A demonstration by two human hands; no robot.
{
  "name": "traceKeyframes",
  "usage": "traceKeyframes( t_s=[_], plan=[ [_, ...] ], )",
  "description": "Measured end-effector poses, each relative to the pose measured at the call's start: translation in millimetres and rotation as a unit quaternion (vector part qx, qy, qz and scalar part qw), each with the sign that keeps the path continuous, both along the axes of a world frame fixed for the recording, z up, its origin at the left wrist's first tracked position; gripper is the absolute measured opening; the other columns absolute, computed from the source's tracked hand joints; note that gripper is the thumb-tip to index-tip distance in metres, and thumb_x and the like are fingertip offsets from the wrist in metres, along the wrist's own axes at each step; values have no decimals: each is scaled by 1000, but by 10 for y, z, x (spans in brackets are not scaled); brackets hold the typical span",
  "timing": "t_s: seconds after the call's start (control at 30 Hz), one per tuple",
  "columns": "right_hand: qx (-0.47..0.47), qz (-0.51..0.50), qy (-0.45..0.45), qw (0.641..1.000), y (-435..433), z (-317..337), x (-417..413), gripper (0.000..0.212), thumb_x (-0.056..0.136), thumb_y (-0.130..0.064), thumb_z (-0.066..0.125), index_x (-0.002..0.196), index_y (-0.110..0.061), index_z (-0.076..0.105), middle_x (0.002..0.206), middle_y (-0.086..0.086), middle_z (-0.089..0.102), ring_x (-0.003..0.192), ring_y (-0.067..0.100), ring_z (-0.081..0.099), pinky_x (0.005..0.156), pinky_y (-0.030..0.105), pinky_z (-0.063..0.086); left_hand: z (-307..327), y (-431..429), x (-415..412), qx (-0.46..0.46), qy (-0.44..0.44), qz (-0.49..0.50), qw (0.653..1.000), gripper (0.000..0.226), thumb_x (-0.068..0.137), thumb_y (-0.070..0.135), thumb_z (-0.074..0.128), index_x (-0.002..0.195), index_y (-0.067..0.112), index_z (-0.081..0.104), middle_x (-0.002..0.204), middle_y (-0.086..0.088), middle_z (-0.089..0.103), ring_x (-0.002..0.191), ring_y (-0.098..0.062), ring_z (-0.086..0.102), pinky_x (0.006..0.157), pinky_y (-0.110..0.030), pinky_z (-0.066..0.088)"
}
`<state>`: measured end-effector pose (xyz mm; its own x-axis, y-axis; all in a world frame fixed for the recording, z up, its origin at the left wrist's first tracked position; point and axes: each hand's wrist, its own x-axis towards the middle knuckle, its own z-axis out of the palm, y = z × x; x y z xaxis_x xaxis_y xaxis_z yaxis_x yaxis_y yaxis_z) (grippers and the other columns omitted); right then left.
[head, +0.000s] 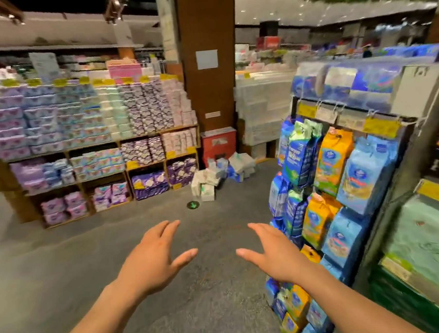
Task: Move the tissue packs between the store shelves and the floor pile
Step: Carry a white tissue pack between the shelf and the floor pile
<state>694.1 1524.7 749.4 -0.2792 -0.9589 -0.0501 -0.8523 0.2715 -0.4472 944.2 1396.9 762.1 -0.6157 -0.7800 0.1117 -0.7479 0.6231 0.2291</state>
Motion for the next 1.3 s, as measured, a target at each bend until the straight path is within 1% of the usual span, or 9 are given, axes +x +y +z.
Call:
traceKeyframes(
  t_s=[0.2, 0.33, 0.5, 0.77, 0.87, 1.0, 1.1, 1.2, 1.3],
  plan=[
    [-13, -30, -30, 999, -1400, -342, -869, 90, 90, -69, 52, 159, -19, 24, 163, 2, 28, 151, 20, 25, 123, 35, 24, -296, -1488, -998, 6, -17, -34, 999, 115, 67, 96, 11, 159, 28, 17, 165, -1, 21, 151, -18, 22, 120, -35, 27],
    [-14, -33, -41, 999, -2575, -288, -1373, 89, 92, -66, 54, 159, -17, 23, 164, 4, 28, 151, 22, 25, 121, 33, 23, -237, -2533, -1534, 8, -19, -30, 999, 133, 53, 104, -3, 157, 25, 22, 163, -3, 26, 149, -19, 26, 121, -33, 25],
    [-9, -16, -53, 998, -3952, -84, -1829, 92, 92, -68, 52, 161, -19, 17, 166, 2, 21, 152, 23, 21, 121, 38, 26, -70, -3732, -2017, 5, -6, -6, 1000, 136, 51, 103, -5, 157, 24, 24, 161, -5, 29, 148, -23, 28, 118, -36, 28],
    [0, -38, -60, 997, -5966, -345, -2567, 93, 91, -68, 55, 161, -20, 18, 165, 3, 23, 152, 24, 22, 120, 40, 27, -385, -5750, -2811, 38, -11, -19, 999, 112, 69, 91, 22, 158, 23, 20, 163, -6, 25, 149, -24, 27, 120, -36, 27],
    [4, -66, -73, 995, -6832, -434, -2950, 92, 91, -67, 55, 161, -21, 16, 166, 1, 21, 152, 23, 21, 120, 40, 27, -488, -6732, -3256, 34, -27, -56, 997, 95, 86, 77, 41, 159, 21, 19, 163, -8, 25, 148, -25, 28, 118, -36, 28],
    [2, -132, -80, 988, -7801, -382, -3495, 90, 91, -62, 60, 160, -22, 19, 165, 4, 24, 150, 25, 26, 117, 38, 29, -479, -7976, -3927, 30, -40, -87, 995, 111, 70, 94, 22, 158, 25, 20, 163, -7, 27, 147, -26, 29, 118, -40, 31],
    [2, -148, -84, 985, -8363, -370, -3949, 91, 89, -66, 59, 159, -22, 22, 162, 5, 30, 145, 25, 34, 113, 37, 35, -455, -8672, -4461, 21, -63, -116, 991, 106, 76, 91, 27, 158, 24, 21, 163, -7, 27, 147, -26, 30, 118, -40, 31],
    [1, -169, -101, 980, -8920, -521, -4497, 92, 86, -69, 59, 158, -23, 25, 161, 3, 31, 144, 22, 35, 114, 36, 36, -544, -9313, -5055, 20, -76, -148, 986, 114, 70, 95, 13, 158, 23, 20, 163, -8, 26, 148, -26, 28, 117, -41, 33],
    [25, -183, -112, 976, -9506, -784, -5107, 92, 90, -65, 58, 160, -20, 19, 165, 4, 23, 149, 22, 29, 120, 38, 28, -756, -9980, -5718, 51, -78, -165, 982, 94, 87, 79, 38, 159, 23, 16, 165, -7, 20, 151, -24, 21, 119, -38, 29]
  ],
)
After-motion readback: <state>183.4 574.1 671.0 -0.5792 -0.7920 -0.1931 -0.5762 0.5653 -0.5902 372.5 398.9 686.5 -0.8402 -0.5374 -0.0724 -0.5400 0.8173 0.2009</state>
